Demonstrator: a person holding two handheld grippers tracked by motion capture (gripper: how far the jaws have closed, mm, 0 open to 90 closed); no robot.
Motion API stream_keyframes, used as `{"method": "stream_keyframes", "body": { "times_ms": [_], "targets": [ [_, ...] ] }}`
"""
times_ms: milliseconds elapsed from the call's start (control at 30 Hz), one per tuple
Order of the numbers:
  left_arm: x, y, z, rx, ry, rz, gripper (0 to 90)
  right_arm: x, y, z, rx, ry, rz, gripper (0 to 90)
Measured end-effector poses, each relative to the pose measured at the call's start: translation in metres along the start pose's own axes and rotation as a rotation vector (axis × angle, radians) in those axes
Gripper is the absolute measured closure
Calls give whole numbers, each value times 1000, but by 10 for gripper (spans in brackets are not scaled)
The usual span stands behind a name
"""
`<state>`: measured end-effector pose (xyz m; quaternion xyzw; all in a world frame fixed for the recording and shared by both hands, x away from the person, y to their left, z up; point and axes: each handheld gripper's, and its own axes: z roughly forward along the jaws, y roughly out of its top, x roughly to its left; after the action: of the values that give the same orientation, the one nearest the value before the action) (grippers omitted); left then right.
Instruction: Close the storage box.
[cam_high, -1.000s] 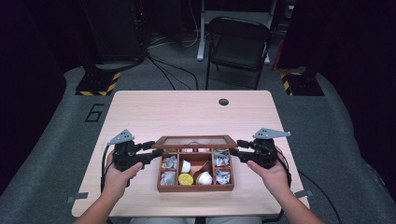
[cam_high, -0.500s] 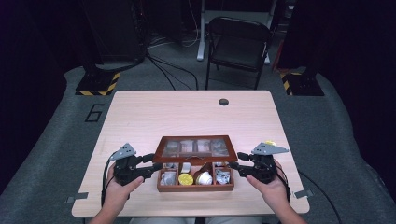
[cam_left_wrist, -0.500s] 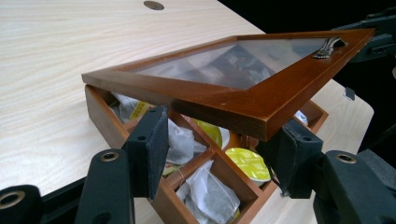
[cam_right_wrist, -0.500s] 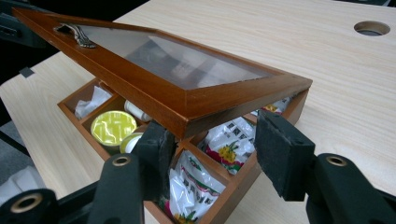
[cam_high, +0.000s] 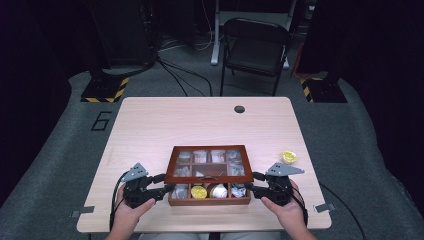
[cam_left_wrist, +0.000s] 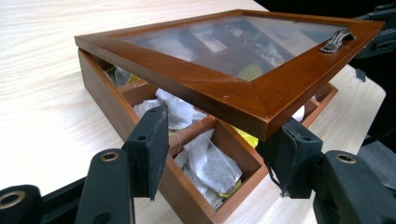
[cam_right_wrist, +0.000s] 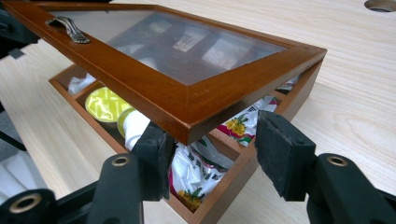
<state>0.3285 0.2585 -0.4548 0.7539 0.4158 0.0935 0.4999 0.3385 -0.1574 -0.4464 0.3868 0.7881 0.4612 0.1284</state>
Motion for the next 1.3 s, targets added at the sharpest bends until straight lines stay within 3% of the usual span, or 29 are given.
{"method": "stream_keyframes", "body": {
  "times_ms": [100,233,600,1300],
  "targets": [
    [0,-3,0,11,-1,-5,432,1,-2,1,-1,-7,-10,467],
    [-2,-8,2,35,19,37,430,2,-9,3,9,-14,-20,460],
    [-1,-19,4,75,10,7,430,2,-19,7,47,-7,-40,459],
    [0,-33,9,178,10,13,429,5,-30,14,149,7,-45,452]
  ]
}}
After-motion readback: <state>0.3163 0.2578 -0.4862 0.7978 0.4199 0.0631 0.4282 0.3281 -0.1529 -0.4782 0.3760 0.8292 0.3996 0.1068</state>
